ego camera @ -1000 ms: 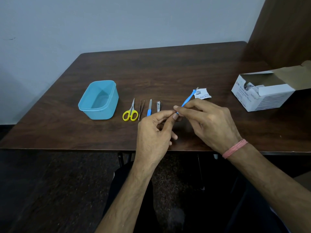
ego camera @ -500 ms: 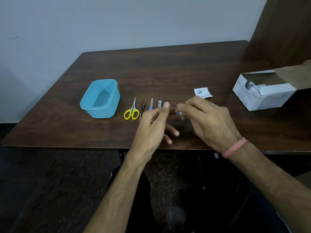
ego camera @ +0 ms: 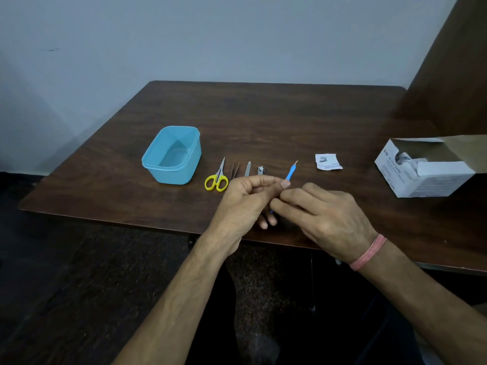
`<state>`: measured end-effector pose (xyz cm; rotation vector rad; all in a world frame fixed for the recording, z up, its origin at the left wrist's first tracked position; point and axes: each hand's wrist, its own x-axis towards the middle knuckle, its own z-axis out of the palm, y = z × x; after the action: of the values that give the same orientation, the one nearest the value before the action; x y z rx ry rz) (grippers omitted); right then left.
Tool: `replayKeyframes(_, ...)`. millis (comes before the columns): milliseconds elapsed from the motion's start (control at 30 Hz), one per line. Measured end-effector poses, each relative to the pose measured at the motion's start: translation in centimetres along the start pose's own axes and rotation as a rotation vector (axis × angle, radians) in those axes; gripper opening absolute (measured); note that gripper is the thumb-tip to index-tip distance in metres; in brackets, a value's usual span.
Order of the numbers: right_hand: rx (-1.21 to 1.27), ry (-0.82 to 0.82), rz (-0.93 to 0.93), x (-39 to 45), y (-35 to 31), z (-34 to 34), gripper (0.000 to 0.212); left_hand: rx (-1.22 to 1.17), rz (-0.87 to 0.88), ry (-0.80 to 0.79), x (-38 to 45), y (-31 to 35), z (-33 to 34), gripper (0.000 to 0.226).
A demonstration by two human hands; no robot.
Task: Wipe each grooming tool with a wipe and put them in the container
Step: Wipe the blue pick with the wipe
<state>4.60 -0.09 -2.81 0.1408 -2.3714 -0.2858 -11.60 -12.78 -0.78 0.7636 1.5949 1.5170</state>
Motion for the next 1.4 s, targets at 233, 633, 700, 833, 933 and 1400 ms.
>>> replayKeyframes(233,-0.036,-0.009,-0.048,0.1,0.1,-0.1,0.024,0.087,0.005,0.074,-0.1,-0.4,0.1,0.020)
replayKeyframes(633,-0.080,0.006,-0.027,0.1,0.0,0.2,0.026,-0.007,0.019,0.205,0.0,-0.4,0.6,0.021)
replayKeyframes(700,-0.063,0.031,0.021,0.1,0.0,0.3,0.024,-0.029,0.030,0.214,0.0,-0.5,0.6,0.025)
replayKeyframes(833,-0.046,0.069,0.085,0.0,-0.1,0.7,0.018,-0.055,0.071,0.241,0.1,-0.7,0.7,0.032)
replayKeyframes(933,-0.050,0.101,0.137,-0.2,-0.1,0.9,0.018,-0.060,0.094,0.235,0.1,-0.9,0.6,0.030)
replayKeyframes(1400,-0.014,0.141,0.251,-0.2,-0.2,0.8,0.014,-0.091,0.177,0.248,0.1,-1.5,0.2,0.026)
